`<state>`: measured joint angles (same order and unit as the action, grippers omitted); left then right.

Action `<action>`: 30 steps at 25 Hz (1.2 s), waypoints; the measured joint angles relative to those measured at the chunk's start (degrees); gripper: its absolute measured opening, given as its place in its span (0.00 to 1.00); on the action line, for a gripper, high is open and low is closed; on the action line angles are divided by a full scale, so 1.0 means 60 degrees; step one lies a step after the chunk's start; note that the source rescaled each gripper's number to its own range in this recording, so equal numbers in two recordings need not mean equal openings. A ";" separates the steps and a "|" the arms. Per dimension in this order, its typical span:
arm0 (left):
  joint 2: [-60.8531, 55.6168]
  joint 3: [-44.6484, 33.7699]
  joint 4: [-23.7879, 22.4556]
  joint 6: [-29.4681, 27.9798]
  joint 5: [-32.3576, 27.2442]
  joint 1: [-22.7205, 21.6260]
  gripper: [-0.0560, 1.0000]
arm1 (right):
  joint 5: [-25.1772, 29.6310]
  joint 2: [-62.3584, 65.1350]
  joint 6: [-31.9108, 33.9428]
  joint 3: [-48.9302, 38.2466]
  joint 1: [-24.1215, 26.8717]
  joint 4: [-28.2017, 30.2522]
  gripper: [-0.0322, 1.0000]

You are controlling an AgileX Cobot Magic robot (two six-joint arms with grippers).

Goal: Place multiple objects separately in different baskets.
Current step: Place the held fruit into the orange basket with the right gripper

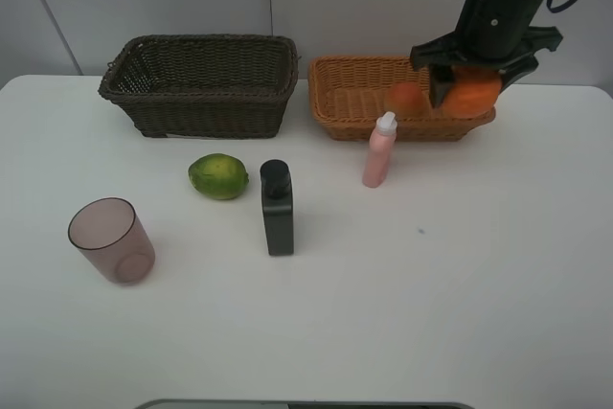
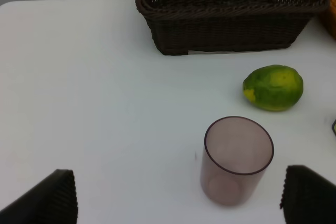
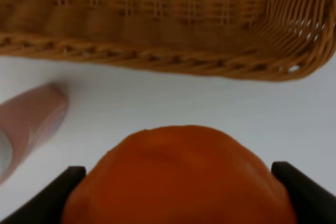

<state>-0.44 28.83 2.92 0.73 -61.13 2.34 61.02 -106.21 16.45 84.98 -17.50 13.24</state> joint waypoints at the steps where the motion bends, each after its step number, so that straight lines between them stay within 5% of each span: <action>1: 0.0000 0.0000 0.0000 0.0000 0.0000 0.0000 0.99 | -0.0003 -0.0151 -0.0098 0.0245 0.0054 0.0000 0.58; 8: 0.0000 0.0000 0.0000 0.0000 0.0000 0.0000 0.99 | -0.0575 -0.1100 -0.0552 0.1334 0.0466 -0.0038 0.58; 19: 0.0000 0.0000 0.0000 0.0000 0.0000 0.0000 0.99 | -0.2936 -0.1872 -0.0576 0.1445 0.1039 -0.0003 0.58; 30: 0.0000 0.0000 0.0000 0.0000 0.0000 0.0000 0.99 | -0.3544 -0.2897 -0.0576 0.1445 0.1112 -0.0066 0.58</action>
<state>-0.44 28.83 2.92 0.73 -61.13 2.34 39.76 -123.59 13.00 93.65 -10.83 12.84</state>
